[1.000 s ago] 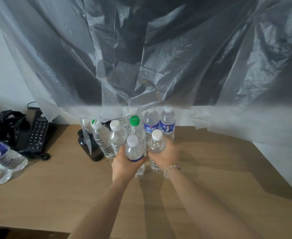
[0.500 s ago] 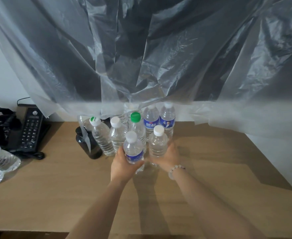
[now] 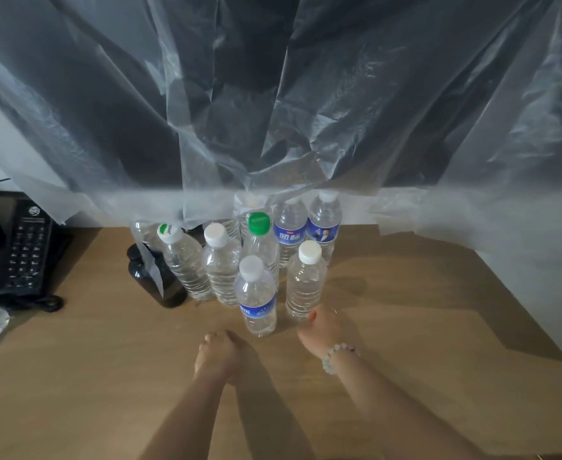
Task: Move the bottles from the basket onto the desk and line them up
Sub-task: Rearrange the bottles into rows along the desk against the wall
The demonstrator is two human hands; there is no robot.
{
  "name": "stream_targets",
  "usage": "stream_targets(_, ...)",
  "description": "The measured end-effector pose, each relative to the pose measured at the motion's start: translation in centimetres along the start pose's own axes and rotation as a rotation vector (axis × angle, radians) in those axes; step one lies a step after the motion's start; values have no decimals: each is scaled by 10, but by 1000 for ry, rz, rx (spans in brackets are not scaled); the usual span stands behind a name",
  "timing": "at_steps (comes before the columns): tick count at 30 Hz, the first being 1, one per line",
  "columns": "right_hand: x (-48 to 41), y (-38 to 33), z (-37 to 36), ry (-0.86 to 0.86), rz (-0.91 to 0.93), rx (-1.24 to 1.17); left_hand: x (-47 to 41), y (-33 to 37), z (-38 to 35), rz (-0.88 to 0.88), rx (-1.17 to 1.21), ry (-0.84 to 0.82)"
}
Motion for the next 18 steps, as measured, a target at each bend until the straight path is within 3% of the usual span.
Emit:
stream_targets(10,-29,-3,-27,135,-32,-171,-7,-4,-6,-3,49,-1)
stream_targets(18,-49,-14,-35,192,-55,-108,-13,-4,-5,30,63,-56)
Point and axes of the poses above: each hand's wrist, its own x-axis away from the middle knuckle, its own z-axis out of the back of the hand, y = z × x, the point moved 4 cm from there along -x, towards the middle knuckle, and after that the axes turned 9 degrees about y, right-handed, at the moved point
